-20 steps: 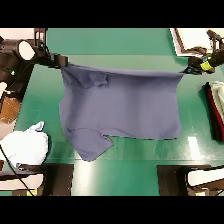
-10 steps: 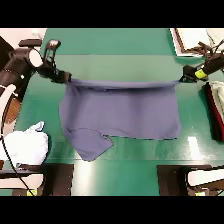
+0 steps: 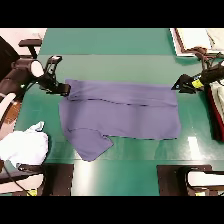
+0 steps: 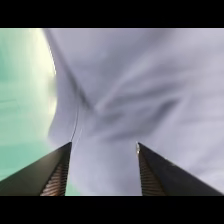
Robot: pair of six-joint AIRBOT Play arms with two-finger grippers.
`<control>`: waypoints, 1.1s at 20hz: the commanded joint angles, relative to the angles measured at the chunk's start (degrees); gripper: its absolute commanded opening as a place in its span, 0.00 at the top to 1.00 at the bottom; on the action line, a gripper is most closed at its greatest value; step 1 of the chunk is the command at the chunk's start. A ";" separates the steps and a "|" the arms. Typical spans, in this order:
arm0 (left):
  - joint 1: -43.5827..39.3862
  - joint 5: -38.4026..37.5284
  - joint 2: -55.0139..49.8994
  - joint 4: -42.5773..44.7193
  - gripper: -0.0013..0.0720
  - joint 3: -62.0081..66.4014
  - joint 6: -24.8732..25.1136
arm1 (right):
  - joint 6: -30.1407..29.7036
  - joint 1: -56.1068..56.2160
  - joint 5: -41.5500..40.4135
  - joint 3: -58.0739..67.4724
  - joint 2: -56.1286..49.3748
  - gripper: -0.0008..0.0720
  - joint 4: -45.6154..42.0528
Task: Fold the shirts.
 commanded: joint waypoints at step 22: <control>0.00 6.45 32.02 -29.33 0.32 -49.70 -7.19 | -2.73 -0.26 -2.67 -14.23 29.66 0.37 2.82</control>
